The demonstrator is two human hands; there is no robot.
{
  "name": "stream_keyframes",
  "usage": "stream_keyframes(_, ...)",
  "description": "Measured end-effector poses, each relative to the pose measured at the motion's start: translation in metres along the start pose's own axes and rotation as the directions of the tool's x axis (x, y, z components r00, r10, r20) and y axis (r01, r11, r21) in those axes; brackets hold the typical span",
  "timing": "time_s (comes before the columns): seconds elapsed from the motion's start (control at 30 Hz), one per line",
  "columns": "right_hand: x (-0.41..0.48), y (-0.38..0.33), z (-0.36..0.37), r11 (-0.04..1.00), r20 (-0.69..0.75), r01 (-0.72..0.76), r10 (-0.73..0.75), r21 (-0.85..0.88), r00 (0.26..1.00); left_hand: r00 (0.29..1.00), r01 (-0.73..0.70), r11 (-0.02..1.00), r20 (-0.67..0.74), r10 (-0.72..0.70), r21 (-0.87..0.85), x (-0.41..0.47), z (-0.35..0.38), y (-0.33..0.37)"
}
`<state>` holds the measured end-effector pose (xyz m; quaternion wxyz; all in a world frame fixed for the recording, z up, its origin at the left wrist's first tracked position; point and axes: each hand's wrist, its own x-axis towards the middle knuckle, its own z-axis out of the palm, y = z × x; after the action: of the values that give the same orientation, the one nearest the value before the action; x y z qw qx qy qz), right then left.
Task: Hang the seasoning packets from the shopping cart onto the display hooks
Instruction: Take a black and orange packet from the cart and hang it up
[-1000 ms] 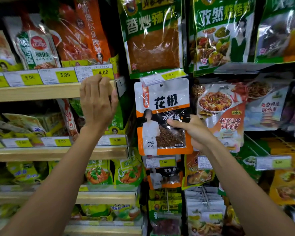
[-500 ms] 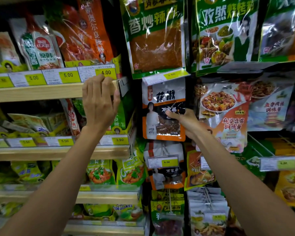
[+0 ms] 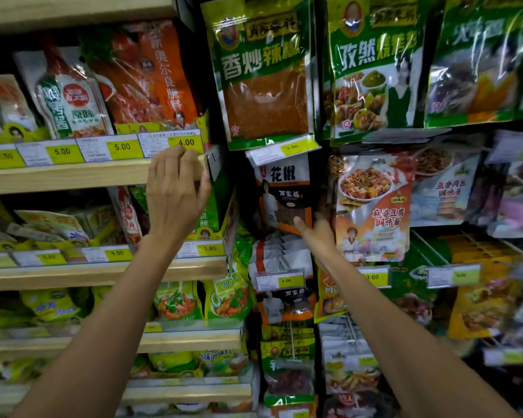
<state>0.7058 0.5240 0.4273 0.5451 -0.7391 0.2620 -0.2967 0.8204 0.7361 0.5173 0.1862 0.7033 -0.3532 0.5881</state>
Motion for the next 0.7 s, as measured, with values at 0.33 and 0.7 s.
stream_keyframes(0.33, -0.138, 0.039, -0.067, 0.987, -0.128, 0.043, -0.063, -0.157, 0.990, 0.980, 0.061, 0.894, 0.197, 0.031, -0.443, -0.085, -0.032, 0.099)
stream_keyframes(0.7, -0.382, 0.203, -0.219, 0.818, -0.481, -0.563, 0.541, 0.113, 0.690, 0.305, 0.893, 0.291, 0.937, 0.174, -0.344, -0.249, -0.093, 0.357)
